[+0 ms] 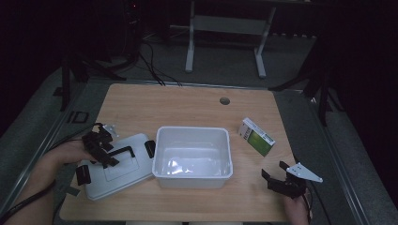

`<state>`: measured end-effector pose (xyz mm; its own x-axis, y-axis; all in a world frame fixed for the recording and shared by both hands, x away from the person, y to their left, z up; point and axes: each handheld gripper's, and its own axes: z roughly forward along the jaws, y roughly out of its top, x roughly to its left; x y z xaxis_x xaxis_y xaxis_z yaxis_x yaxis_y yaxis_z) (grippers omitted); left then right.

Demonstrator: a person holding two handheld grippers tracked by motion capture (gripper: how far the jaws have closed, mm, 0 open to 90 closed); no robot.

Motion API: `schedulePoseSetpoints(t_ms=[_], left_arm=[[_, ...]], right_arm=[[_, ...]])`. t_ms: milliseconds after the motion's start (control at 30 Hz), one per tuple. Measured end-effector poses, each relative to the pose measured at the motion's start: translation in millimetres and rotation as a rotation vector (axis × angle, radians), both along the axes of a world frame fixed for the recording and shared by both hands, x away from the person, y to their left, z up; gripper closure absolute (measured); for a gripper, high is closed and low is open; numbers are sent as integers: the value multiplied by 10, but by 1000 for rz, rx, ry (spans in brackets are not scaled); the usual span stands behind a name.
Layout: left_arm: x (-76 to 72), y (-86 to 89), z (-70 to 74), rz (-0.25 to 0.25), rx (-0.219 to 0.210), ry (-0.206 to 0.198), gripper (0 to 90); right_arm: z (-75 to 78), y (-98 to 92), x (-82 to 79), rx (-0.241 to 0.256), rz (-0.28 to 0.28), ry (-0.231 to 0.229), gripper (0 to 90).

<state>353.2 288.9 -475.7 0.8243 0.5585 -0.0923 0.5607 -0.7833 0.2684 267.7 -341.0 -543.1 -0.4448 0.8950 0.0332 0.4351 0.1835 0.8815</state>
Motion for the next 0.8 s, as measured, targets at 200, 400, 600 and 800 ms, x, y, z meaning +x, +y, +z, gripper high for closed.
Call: schedulePoseSetpoints(t_ms=[200, 400, 600, 800], left_arm=[[-9, 2, 20, -4, -2, -12, 248], [-30, 3, 65, -3, -9, -28, 248], [-39, 6, 58, -12, -12, -27, 249], [-42, 26, 56, -9, -12, -15, 249]], right_arm=[[31, -54, 92, 12, 33, 119, 135], [63, -89, 182, 36, 22, 158, 126], [132, -136, 260, 43, 30, 166, 124], [289, -211, 415, 45, 40, 185, 147]])
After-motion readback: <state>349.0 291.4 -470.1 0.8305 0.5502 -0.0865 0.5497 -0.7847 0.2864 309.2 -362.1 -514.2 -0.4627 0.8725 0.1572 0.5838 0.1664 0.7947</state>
